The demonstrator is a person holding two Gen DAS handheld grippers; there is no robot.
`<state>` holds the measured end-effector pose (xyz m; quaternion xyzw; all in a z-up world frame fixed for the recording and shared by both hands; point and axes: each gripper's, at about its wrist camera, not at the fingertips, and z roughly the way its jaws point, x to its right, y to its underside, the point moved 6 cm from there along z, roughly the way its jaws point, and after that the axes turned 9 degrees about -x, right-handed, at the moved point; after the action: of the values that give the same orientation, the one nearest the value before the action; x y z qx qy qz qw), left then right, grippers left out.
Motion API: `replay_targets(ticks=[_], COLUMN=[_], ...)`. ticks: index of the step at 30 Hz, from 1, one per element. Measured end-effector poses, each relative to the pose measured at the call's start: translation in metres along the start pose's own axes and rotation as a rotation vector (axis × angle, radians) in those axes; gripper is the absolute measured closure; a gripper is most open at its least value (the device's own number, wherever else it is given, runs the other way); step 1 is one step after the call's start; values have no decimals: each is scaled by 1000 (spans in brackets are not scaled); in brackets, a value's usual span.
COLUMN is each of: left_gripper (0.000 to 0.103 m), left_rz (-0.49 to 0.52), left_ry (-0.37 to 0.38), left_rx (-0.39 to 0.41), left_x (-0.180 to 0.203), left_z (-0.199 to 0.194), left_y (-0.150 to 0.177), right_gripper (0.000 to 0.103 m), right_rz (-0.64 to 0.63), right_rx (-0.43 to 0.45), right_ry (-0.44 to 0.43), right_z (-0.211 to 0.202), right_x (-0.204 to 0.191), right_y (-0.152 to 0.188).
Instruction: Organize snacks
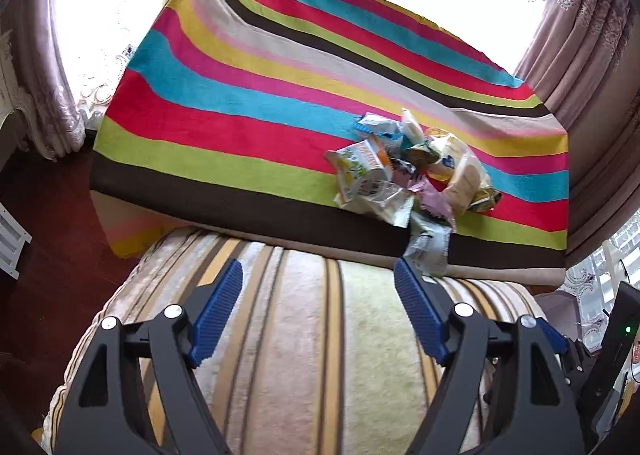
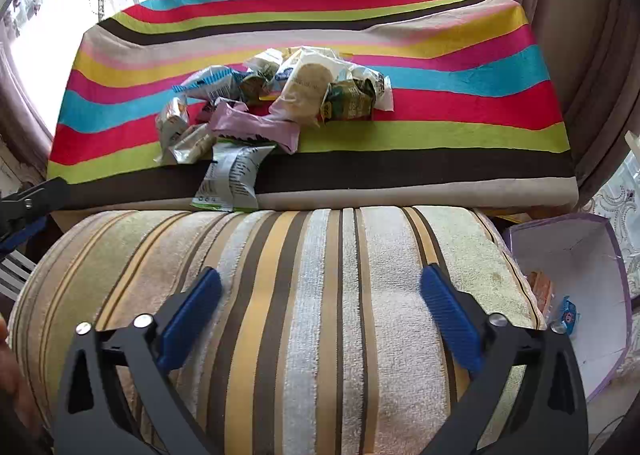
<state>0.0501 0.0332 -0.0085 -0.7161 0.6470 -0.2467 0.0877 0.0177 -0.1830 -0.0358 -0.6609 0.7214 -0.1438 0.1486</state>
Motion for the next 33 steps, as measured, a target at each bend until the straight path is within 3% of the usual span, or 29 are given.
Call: replay_targets(ticks=[5,33], left_gripper=[25,24], left_rz=[-16,16], left_ry=[-25,-60], left_rx=[-51,-49], left_x=[-12,-5], left_z=[18,25], left_y=[13,9], right_gripper=[4,4], right_rz=[-3,-2], right_rx=[6,-1], right_ry=[2,8], right_z=[-2,-5], right_x=[0,-1], right_y=[1,0])
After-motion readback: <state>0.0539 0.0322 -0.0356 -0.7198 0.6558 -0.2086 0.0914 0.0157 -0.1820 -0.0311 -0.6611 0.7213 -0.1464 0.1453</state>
